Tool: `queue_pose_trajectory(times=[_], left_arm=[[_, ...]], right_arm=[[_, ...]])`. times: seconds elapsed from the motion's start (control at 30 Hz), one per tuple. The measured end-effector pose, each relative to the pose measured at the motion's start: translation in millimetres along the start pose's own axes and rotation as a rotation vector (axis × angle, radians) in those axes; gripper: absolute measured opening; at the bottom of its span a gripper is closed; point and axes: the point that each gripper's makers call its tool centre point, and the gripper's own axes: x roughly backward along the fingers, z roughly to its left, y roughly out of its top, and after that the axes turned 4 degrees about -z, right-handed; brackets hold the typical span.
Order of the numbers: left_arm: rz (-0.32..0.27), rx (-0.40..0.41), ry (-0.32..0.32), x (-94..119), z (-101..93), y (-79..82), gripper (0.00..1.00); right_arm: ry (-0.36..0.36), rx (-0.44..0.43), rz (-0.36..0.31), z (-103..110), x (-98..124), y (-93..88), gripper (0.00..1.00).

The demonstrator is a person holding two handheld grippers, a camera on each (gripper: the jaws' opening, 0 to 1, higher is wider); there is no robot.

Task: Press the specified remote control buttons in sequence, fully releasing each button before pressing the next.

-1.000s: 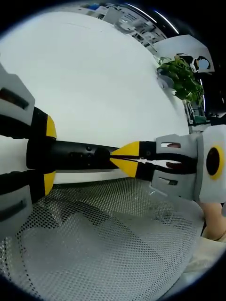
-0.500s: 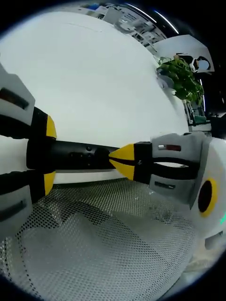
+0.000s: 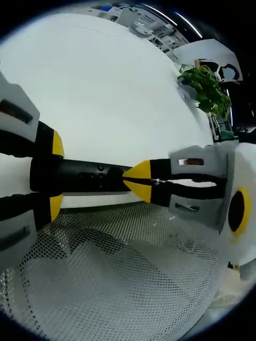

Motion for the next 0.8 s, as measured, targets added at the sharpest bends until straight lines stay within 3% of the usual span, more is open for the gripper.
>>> queue_pose_trajectory(times=[0.07, 0.13, 0.3, 0.47, 0.8], left_arm=[[-0.001, 0.000, 0.000, 0.0, 0.0, 0.0, 0.24], [-0.003, 0.003, 0.000, 0.1, 0.1, 0.1, 0.24], [-0.007, 0.003, 0.000, 0.2, 0.0, 0.0, 0.24], [-0.007, 0.003, 0.000, 0.3, -0.1, -0.2, 0.24], [-0.011, 0.003, 0.001, 0.5, -0.2, -0.2, 0.24]], right_arm=[[0.012, -0.083, -0.015, -0.9, -0.3, -0.4, 0.00], [0.012, -0.107, -0.027, -3.2, -0.8, -1.1, 0.00], [-0.011, -0.109, -0.032, -1.8, -0.9, -0.9, 0.00], [-0.067, -0.187, -0.129, -2.7, 0.0, -1.4, 0.00], [-0.086, -0.239, -0.197, -1.3, 2.2, 3.4, 0.00]])
